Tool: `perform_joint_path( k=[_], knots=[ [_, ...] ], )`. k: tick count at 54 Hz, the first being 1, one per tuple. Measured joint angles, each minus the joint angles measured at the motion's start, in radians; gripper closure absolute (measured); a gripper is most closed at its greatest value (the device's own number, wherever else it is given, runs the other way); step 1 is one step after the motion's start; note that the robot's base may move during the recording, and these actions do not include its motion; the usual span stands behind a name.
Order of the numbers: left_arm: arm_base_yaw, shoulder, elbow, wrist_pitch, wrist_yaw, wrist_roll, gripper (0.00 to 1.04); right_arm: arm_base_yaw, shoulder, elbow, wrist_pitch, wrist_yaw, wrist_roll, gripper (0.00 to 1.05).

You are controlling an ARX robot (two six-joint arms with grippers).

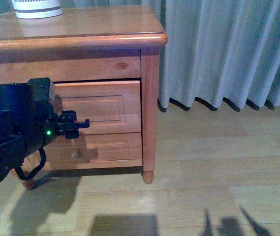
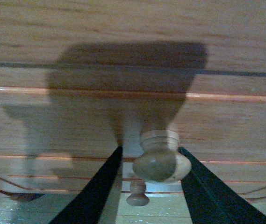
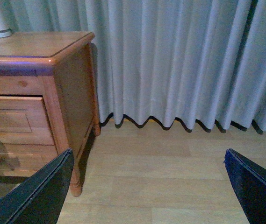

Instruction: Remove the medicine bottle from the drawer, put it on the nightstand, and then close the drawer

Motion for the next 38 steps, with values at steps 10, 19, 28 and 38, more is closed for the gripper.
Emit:
perform_joint_path(
  k=[10,19,28,38],
  knots=[
    [0.005,0.0,0.001,-0.003,-0.003,0.0,0.22,0.0,0.0,0.0,0.0,0.0,0.0,0.07],
    [0.006,0.0,0.001,0.001,-0.016,0.0,0.11,0.0,0.0,0.0,0.0,0.0,0.0,0.07],
    [0.008,0.0,0.0,0.016,-0.016,0.002,0.35,0.0,0.0,0.0,0.0,0.0,0.0,0.07],
    [0.008,-0.002,-0.006,0.034,-0.013,0.005,0.64,0.0,0.0,0.0,0.0,0.0,0.0,0.07]
  ],
)
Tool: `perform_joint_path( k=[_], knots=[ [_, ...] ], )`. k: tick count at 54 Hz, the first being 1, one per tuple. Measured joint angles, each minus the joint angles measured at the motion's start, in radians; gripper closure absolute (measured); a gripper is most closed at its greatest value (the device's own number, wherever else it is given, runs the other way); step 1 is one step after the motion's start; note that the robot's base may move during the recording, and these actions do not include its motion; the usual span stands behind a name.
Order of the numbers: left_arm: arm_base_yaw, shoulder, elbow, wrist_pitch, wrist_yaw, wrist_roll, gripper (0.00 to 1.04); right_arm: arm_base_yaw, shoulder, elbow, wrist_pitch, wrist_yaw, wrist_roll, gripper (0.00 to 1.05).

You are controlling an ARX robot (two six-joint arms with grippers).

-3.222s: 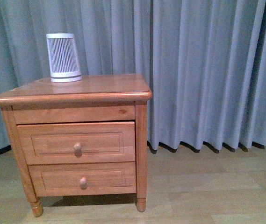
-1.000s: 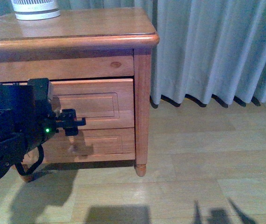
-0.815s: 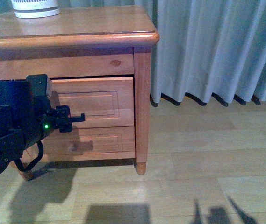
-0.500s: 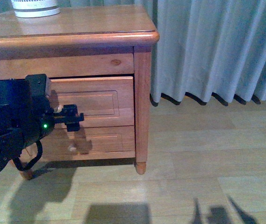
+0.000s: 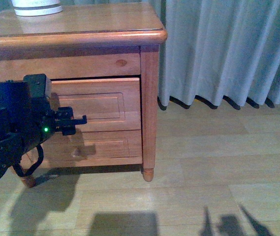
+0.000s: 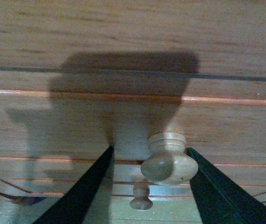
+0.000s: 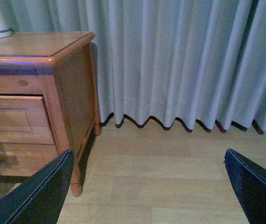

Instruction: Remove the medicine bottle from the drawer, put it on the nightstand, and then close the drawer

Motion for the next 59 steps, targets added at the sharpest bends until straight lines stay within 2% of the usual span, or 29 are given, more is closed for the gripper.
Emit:
perform_joint_path(
  k=[5,8,28,59],
  knots=[
    [-0.004,-0.006,-0.009,0.01,0.003,0.003,0.77,0.0,0.0,0.0,0.0,0.0,0.0,0.07],
    [-0.004,-0.009,-0.018,0.017,0.004,0.005,0.78,0.0,0.0,0.0,0.0,0.0,0.0,0.07],
    [-0.007,-0.077,-0.179,0.111,0.01,0.007,0.79,0.0,0.0,0.0,0.0,0.0,0.0,0.07],
    [-0.044,-0.231,-0.764,0.478,0.02,-0.062,0.79,0.0,0.0,0.0,0.0,0.0,0.0,0.07]
  ],
)
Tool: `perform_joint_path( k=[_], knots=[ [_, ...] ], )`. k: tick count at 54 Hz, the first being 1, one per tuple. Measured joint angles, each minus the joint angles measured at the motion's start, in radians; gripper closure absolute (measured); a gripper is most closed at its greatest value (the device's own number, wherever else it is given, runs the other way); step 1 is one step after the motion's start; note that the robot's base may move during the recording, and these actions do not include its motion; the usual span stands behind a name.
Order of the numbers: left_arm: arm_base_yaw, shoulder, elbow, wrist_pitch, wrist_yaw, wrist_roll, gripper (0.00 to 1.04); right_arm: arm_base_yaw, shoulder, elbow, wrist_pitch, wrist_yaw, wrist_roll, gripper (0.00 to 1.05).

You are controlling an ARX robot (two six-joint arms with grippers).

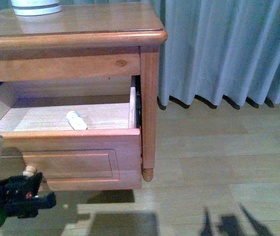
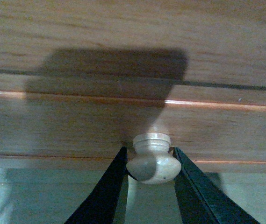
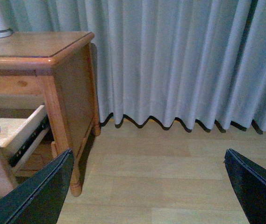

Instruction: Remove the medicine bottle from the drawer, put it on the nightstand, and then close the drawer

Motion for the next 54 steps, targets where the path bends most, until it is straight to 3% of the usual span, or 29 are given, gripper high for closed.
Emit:
perform_joint_path(
  k=[8,19,26,31,33,43,54],
  knots=[
    [-0.009,0.0,-0.027,0.01,0.009,-0.008,0.77,0.0,0.0,0.0,0.0,0.0,0.0,0.07],
    [-0.019,0.0,-0.061,0.009,-0.011,-0.029,0.41,0.0,0.0,0.0,0.0,0.0,0.0,0.07],
    [-0.008,-0.021,-0.093,-0.119,0.019,-0.04,0.22,0.0,0.0,0.0,0.0,0.0,0.0,0.07],
    [0.04,-0.127,-0.097,-0.273,0.045,-0.02,0.07,0.0,0.0,0.0,0.0,0.0,0.0,0.07],
    [0.064,-0.185,-0.098,-0.338,0.065,-0.013,0.05,0.0,0.0,0.0,0.0,0.0,0.0,0.07],
    [0.193,-0.63,-0.064,-0.795,0.188,0.026,0.07,0.0,0.0,0.0,0.0,0.0,0.0,0.07],
    [0.295,-1.138,0.206,-1.313,0.331,0.06,0.07,0.0,0.0,0.0,0.0,0.0,0.0,0.07]
  ],
)
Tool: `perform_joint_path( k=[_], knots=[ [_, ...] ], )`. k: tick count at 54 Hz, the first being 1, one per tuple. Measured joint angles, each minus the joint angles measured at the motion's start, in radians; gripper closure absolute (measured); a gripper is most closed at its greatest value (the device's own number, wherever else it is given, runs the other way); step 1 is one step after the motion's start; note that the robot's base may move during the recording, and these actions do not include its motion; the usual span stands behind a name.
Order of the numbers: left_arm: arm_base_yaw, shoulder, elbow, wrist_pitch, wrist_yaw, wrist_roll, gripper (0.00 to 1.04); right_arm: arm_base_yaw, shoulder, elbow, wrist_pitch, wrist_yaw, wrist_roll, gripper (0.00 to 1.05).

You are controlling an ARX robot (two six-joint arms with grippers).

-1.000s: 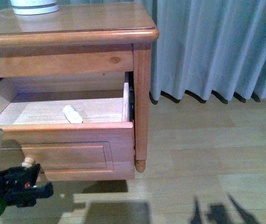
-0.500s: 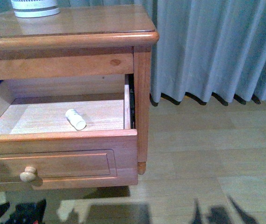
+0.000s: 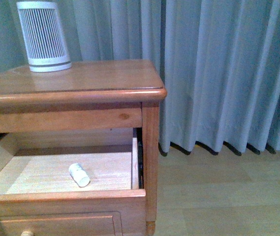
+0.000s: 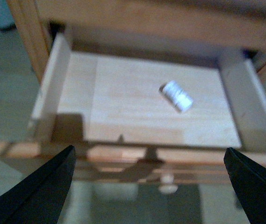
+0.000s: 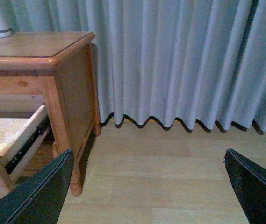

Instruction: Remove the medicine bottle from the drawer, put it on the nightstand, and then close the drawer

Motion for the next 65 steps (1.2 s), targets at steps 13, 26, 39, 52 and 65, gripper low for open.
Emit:
perform_joint_path(
  k=[13,26,39,52,65],
  knots=[
    [-0.127,-0.629,-0.1,-0.172,-0.266,0.045,0.36,0.0,0.0,0.0,0.0,0.0,0.0,0.07],
    [-0.131,-0.816,-0.294,-0.135,-0.28,0.062,0.78,0.0,0.0,0.0,0.0,0.004,0.0,0.07],
    [-0.132,-0.875,-0.384,-0.105,-0.284,0.064,1.01,0.0,0.0,0.0,0.0,0.002,0.0,0.07],
    [-0.133,-0.912,-0.437,-0.087,-0.285,0.065,1.01,0.0,0.0,0.0,0.0,0.002,0.0,0.07],
    [-0.135,-0.942,-0.477,-0.079,-0.291,0.065,1.01,-0.001,0.0,0.0,0.001,-0.006,0.0,0.07]
  ],
)
